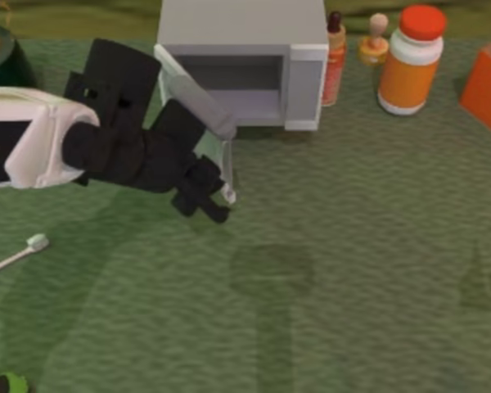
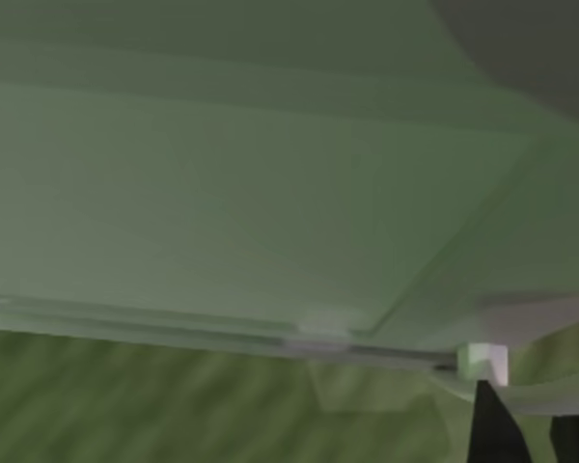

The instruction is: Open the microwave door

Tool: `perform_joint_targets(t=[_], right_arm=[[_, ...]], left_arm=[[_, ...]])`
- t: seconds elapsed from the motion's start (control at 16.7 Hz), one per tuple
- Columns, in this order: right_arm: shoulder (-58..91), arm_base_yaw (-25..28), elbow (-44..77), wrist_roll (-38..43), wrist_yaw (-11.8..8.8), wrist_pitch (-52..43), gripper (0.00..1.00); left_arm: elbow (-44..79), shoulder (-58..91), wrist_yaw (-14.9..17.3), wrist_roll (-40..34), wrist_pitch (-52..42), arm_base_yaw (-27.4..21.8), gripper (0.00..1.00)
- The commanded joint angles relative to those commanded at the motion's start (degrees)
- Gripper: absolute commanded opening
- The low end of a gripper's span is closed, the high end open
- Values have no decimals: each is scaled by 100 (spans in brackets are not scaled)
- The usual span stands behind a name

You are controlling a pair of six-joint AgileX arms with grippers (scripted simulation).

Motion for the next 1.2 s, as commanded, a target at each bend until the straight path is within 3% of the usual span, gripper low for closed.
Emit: perform_joint_targets(t=[0.54,1.2], right_arm=[[0,0,0,0,0,0,100],[0,0,0,0,0,0,100]], left_arm=[[0,0,0,0,0,0,0],[-24,-41,294,418,-159,182,0]])
